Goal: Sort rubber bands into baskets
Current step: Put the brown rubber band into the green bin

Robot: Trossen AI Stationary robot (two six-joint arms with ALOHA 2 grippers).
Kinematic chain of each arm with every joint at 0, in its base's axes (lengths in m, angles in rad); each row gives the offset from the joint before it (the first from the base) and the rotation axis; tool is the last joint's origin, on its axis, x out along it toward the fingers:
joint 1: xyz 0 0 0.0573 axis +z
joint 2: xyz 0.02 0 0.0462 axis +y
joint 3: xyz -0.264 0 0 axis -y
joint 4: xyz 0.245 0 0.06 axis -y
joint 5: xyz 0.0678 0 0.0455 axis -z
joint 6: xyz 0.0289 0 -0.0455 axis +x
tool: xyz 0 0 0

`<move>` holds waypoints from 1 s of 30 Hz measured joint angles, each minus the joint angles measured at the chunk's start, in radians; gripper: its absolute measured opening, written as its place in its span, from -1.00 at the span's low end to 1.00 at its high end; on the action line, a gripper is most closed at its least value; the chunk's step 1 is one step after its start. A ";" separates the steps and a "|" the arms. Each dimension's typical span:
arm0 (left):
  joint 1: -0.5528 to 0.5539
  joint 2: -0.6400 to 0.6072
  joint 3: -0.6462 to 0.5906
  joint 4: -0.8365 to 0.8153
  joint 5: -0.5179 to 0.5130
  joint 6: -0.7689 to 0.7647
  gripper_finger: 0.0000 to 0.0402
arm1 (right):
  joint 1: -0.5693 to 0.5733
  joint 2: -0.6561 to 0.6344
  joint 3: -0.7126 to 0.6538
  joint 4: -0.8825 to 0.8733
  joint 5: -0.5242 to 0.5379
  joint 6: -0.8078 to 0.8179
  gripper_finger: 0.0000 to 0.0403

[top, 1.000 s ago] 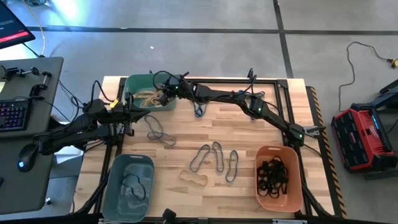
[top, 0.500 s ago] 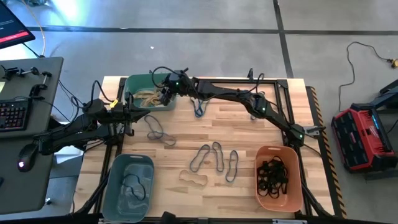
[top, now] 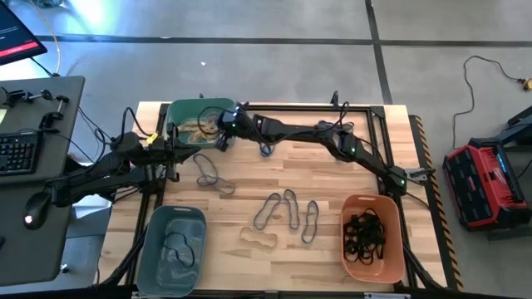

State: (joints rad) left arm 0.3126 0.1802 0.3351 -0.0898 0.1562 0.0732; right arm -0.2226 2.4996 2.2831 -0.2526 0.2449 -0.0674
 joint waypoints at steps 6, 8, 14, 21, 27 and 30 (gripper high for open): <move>0.000 0.000 0.000 0.000 0.001 -0.001 -1.00 | 0.032 -0.007 -0.049 0.037 0.016 -0.020 -1.00; 0.000 0.000 0.000 -0.001 0.001 -0.002 -1.00 | 0.043 -0.007 -0.063 0.041 0.016 -0.026 -1.00; 0.000 0.000 0.000 -0.002 0.002 -0.009 -1.00 | 0.059 -0.007 -0.106 0.081 0.017 -0.031 -1.00; 0.000 0.000 0.000 -0.003 0.003 -0.010 -1.00 | 0.080 -0.114 -0.291 0.180 0.040 -0.033 -1.00; 0.000 0.000 0.000 -0.002 0.003 -0.004 -1.00 | 0.116 -0.356 -0.664 0.394 0.106 -0.034 -1.00; 0.000 0.000 0.000 0.000 0.003 -0.002 -1.00 | 0.147 -0.465 -0.822 0.435 0.143 -0.001 -1.00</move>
State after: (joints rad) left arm 0.3122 0.1802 0.3351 -0.0900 0.1589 0.0711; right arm -0.0753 2.0343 1.4612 0.1826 0.3877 -0.0681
